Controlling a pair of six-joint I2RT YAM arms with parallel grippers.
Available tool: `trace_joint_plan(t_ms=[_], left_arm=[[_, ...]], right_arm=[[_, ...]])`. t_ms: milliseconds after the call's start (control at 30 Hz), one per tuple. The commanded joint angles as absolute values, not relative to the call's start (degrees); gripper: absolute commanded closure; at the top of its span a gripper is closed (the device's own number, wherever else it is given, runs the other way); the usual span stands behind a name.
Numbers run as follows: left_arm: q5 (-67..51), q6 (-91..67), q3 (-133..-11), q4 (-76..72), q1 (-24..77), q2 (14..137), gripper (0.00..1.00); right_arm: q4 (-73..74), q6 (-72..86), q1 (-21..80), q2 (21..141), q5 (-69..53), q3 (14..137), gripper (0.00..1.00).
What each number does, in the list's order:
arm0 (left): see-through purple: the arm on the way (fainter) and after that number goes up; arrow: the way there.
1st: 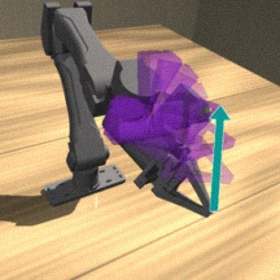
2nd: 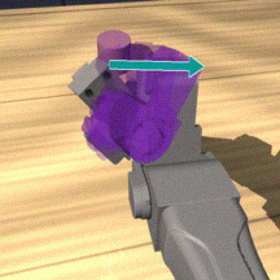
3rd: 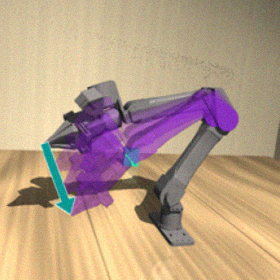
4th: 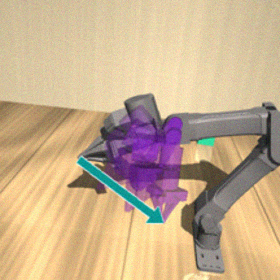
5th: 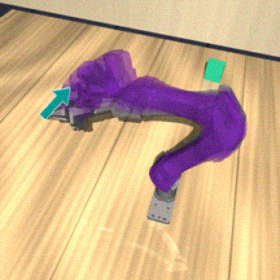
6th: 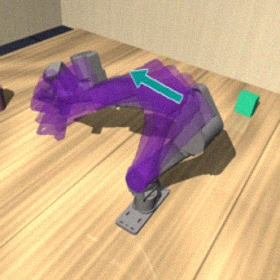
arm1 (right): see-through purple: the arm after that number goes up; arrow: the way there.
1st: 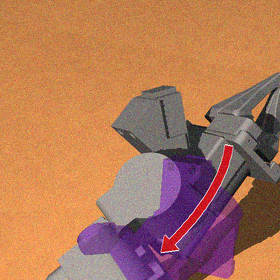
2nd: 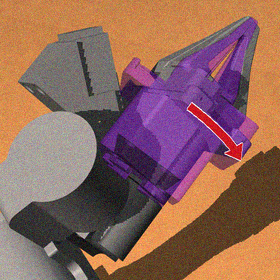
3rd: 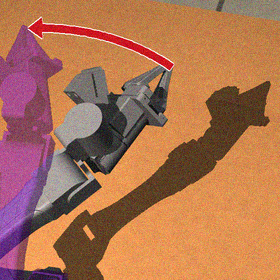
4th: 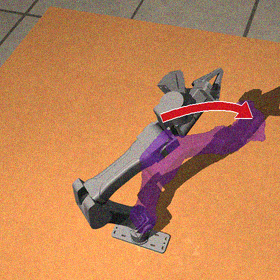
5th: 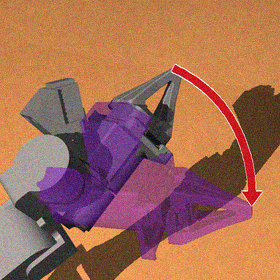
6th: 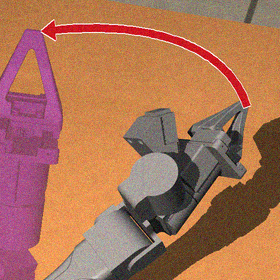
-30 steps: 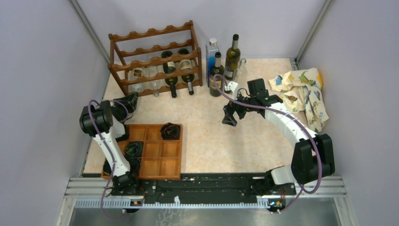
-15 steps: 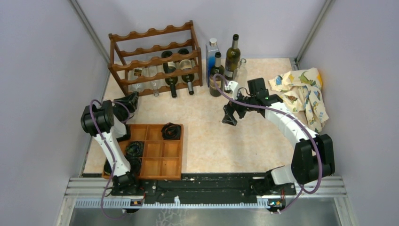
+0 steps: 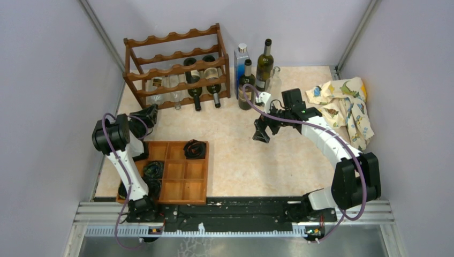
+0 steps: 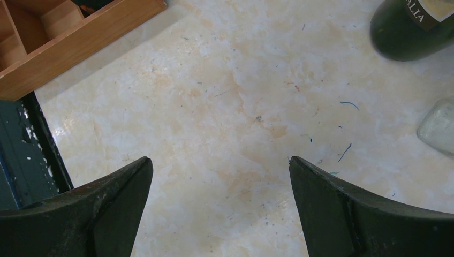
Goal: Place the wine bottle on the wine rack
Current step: Place the wine bottle in the wine rack.
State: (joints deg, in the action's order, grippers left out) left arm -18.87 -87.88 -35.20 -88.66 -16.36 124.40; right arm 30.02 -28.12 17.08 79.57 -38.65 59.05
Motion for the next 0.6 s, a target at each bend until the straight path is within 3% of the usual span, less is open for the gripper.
trace_joint_plan(t_ms=[0, 567], left_arm=[[-19.13, -88.98, -35.9, -102.72, -14.87, 126.59, 1.0], [-19.35, -87.43, -39.66, -102.75, -15.03, 124.81, 1.0]], right_arm=[[28.76, -28.98, 16.76, 77.9, -39.47, 60.77, 0.04], [28.93, -29.12, 16.78, 77.5, -39.38, 60.54, 0.04]])
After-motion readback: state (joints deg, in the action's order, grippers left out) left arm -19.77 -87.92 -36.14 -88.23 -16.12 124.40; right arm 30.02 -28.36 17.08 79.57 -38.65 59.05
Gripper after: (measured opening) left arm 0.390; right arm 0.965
